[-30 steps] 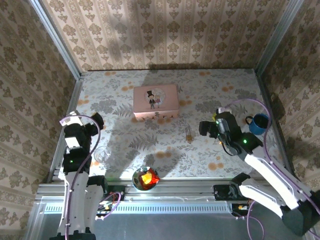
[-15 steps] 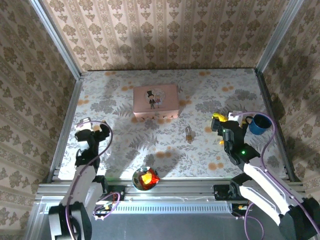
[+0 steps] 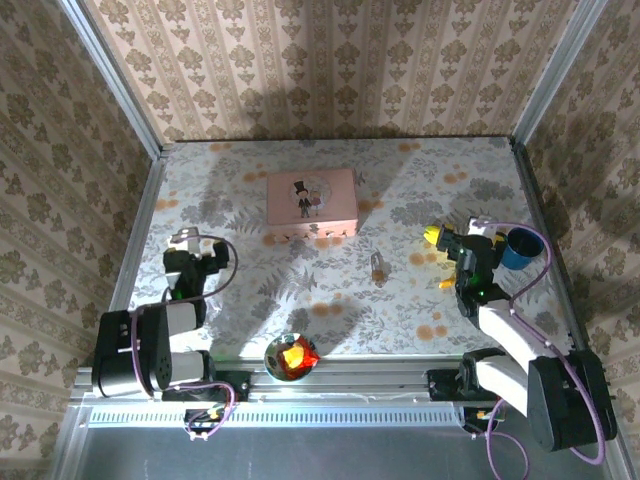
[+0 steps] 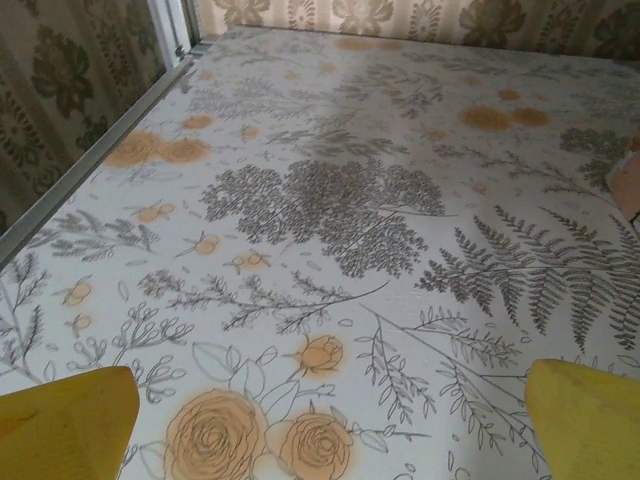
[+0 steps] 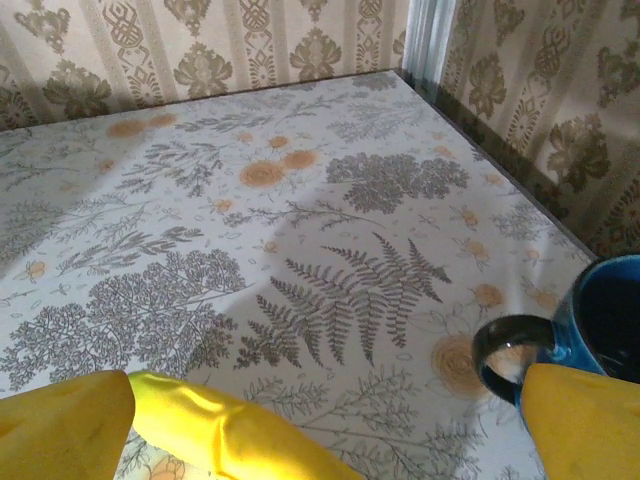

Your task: Unlock the padlock with the key

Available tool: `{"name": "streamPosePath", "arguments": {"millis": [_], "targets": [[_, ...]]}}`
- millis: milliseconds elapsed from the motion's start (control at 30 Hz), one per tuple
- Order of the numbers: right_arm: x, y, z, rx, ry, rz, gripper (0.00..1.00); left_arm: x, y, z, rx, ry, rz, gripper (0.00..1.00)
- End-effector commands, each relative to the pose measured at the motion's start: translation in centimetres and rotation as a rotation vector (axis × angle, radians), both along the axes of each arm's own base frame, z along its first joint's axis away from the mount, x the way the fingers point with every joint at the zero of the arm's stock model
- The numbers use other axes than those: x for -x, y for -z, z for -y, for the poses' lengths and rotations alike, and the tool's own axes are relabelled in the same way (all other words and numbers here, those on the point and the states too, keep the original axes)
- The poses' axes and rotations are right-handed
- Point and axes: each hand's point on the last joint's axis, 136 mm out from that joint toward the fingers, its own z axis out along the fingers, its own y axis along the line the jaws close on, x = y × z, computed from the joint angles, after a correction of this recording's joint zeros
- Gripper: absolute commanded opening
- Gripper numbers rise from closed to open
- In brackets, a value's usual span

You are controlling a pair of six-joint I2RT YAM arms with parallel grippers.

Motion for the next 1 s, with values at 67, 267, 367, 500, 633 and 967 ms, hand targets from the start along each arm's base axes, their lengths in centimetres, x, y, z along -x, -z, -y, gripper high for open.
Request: {"name": "streamPosePath", "arguments": {"millis": [67, 267, 367, 500, 633, 967], "targets": [[-1.7, -1.4, 0.5, 0.002, -0.02, 0.086, 1.0, -2.5, -2.3, 1.8, -0.068, 0.135, 0.152, 1.0], [-3.1, -0.1, 0.2, -0.015, -0.064, 0.09, 1.0, -4.0, -0.7, 2.1, -0.069, 0.16, 0.091, 1.0], [-4.0, 0.9, 0.0, -0.024, -0.08, 0.084, 1.0, -5.3, -0.2, 2.5, -0.074, 0.183, 0.009, 1.0], [-5.0, 2.8, -0.4, -0.027, -0.102, 0.04, 1.0, -5.4, -0.1, 2.8, -0.091, 0.181, -0.001, 1.0], [-5.9, 3.2, -1.1, -0.026, -0.147, 0.001, 1.0, -5.4, -0.1, 2.8, -0.091, 0.18, 0.002, 1.0], [-6.8, 4.8, -3.8, -0.026, -0.323, -0.034, 1.0, -5.4, -0.1, 2.9, -0.09, 0.183, 0.003, 1.0]]}}
